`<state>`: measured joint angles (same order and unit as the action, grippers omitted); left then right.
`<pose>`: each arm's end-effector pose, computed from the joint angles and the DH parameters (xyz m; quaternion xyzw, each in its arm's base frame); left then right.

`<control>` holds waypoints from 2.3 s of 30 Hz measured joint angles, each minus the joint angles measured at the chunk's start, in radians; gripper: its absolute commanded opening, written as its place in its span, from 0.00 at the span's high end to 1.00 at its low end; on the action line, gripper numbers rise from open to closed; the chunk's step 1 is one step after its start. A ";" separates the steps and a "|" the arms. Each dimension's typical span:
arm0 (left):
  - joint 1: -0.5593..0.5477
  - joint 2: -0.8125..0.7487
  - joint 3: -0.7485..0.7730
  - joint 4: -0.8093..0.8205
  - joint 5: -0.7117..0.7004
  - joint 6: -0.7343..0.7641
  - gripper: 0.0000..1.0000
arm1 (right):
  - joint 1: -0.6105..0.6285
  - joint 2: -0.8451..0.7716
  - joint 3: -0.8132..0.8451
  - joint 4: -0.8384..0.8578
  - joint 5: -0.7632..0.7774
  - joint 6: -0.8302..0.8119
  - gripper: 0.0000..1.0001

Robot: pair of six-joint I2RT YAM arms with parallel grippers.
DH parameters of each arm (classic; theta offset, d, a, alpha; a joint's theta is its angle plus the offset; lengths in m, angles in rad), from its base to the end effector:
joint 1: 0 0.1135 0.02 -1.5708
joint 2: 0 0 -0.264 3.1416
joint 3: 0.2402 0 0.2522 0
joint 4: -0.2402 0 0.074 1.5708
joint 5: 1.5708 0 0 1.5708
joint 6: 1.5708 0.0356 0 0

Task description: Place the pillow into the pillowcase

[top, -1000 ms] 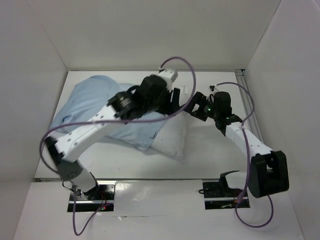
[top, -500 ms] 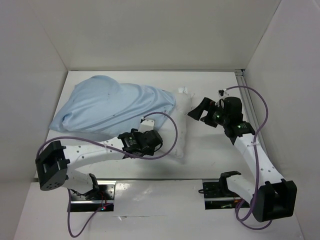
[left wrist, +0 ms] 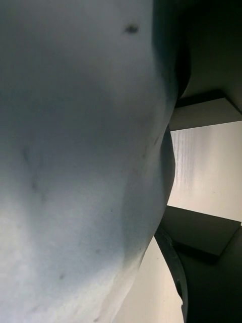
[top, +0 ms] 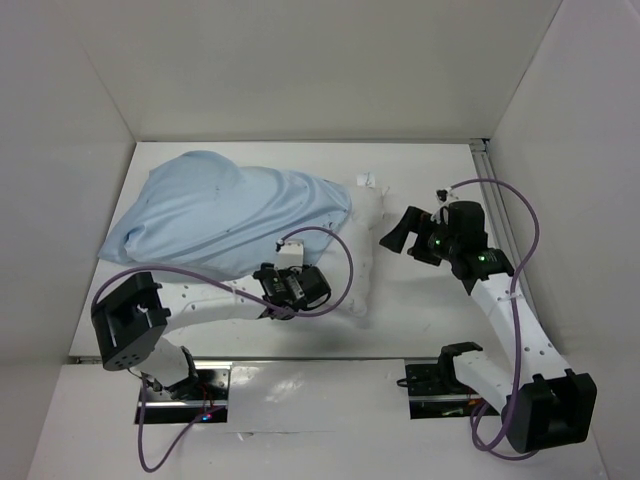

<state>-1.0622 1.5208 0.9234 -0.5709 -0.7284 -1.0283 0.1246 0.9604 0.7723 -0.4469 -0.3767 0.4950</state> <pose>0.1583 -0.2352 0.1965 -0.0557 0.9166 0.0135 0.3956 0.2035 0.0387 0.2794 0.0784 0.8773 0.2942 0.3710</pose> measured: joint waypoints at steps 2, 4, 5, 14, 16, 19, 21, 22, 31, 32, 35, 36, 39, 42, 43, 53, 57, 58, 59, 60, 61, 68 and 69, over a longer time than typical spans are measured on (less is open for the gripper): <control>0.000 0.000 -0.010 0.004 0.000 -0.014 0.30 | 0.000 0.000 0.000 -0.018 0.000 -0.013 0.00; 0.000 0.000 -0.021 0.007 0.000 -0.026 0.33 | 0.000 0.000 0.000 -0.027 -0.005 -0.023 0.00; 0.004 0.000 -0.026 0.007 0.000 -0.027 0.36 | 0.000 0.000 0.000 -0.033 -0.010 -0.028 0.00; 0.051 -0.008 -0.021 -0.037 0.002 -0.066 1.00 | 0.039 0.074 -0.007 -0.050 -0.144 -0.095 0.00; 0.030 -0.028 0.005 -0.064 0.019 -0.048 1.00 | 0.105 0.094 -0.026 -0.019 -0.147 -0.068 0.00; 0.001 -0.061 0.093 -0.089 0.055 -0.016 1.00 | 0.280 0.140 -0.049 0.051 -0.141 -0.016 0.12; -0.003 -0.086 0.163 -0.092 0.085 0.012 1.00 | 0.381 0.184 -0.055 0.111 -0.134 0.008 0.36; -0.004 -0.098 0.196 -0.098 0.104 0.034 1.00 | 0.407 0.207 -0.055 0.137 -0.135 0.021 0.50; 0.005 -0.068 0.622 -0.205 0.273 0.267 1.00 | 0.302 0.410 0.166 0.279 -0.196 0.135 1.00; 0.007 -0.059 0.698 -0.204 0.299 0.299 1.00 | 0.267 0.421 0.195 0.314 -0.217 0.154 1.00; 0.018 -0.033 0.897 -0.210 0.341 0.374 1.00 | 0.191 0.417 0.255 0.377 -0.293 0.190 1.00; 0.021 -0.028 0.950 -0.217 0.352 0.394 1.00 | 0.179 0.400 0.265 0.383 -0.314 0.191 1.00; 0.023 -0.024 1.041 -0.259 0.383 0.429 1.00 | 0.178 0.298 0.254 0.358 -0.326 0.171 1.00; 0.014 -0.027 1.091 -0.282 0.423 0.449 1.00 | 0.190 0.137 0.206 0.270 -0.300 0.136 1.00; 0.009 -0.030 1.102 -0.290 0.441 0.450 1.00 | 0.192 0.080 0.193 0.224 -0.289 0.128 1.00; 0.150 0.142 1.373 -0.367 0.684 0.451 1.00 | 0.200 -0.229 0.248 -0.177 -0.228 0.122 1.00; 0.299 0.425 1.529 -0.338 0.822 0.451 0.99 | 0.195 -0.193 0.161 -0.121 -0.193 0.240 1.00; 0.324 0.495 1.542 -0.320 0.845 0.452 0.90 | 0.192 -0.171 0.125 -0.085 -0.183 0.275 1.00; 0.347 0.566 1.543 -0.302 0.861 0.453 0.62 | 0.182 -0.142 0.083 -0.042 -0.177 0.311 1.00; 0.362 0.616 1.540 -0.289 0.866 0.465 0.49 | 0.163 -0.104 0.046 -0.005 -0.172 0.346 0.99; 0.375 0.663 1.533 -0.271 0.867 0.478 0.38 | 0.140 -0.066 0.017 0.029 -0.175 0.374 0.93; 0.407 0.652 1.410 -0.139 0.839 0.556 0.03 | -0.099 0.240 -0.006 0.247 -0.127 0.431 0.10; 0.403 0.605 1.384 -0.139 0.816 0.564 0.07 | -0.126 0.278 0.022 0.248 -0.103 0.420 0.09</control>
<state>-0.6594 2.1258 2.3070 -0.7101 0.0872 -0.4641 -0.0010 1.2381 0.7940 -0.1993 -0.4801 0.9154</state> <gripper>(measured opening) 0.962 0.872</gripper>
